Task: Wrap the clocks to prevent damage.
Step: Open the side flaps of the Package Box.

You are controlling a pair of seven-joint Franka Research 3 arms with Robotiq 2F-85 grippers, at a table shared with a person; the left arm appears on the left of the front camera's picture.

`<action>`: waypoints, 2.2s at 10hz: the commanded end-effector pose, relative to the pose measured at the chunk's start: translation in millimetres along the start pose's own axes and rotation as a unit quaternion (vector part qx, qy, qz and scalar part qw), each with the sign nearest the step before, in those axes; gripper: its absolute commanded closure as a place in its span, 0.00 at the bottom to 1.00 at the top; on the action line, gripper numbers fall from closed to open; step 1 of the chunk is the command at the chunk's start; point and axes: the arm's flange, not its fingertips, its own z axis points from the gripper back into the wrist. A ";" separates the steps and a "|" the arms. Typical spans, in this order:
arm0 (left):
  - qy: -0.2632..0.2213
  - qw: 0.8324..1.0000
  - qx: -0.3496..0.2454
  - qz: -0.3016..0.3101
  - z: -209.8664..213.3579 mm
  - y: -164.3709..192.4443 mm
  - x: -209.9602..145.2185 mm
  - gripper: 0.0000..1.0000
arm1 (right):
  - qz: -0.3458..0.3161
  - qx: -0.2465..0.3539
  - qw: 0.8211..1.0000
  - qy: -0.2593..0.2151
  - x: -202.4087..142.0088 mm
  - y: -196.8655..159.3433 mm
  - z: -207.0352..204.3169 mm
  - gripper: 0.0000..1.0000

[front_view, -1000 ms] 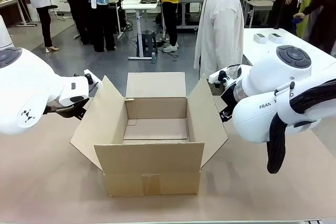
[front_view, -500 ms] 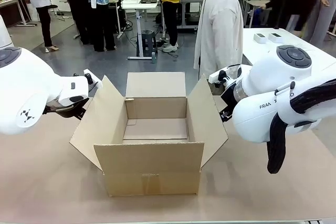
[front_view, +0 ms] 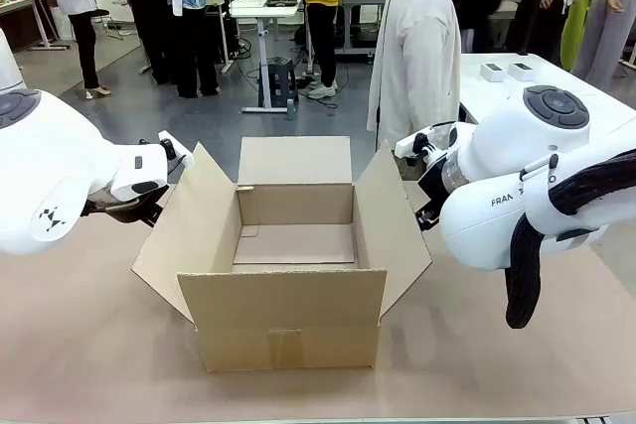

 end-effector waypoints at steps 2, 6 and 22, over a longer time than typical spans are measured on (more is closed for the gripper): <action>0.026 0.997 0.039 -0.053 67.9 18.0 26.1 0.00 | 0.034 -0.040 0.998 0.015 20.6 -21.2 72.3 0.00; 0.042 0.992 -0.037 -0.115 189.2 35.5 76.4 0.00 | 0.053 -0.048 0.997 0.039 48.3 -32.6 245.6 0.00; -0.138 0.895 -0.350 -0.239 291.5 177.6 74.3 0.00 | 0.105 0.273 0.934 -0.205 2.8 -182.0 323.8 0.00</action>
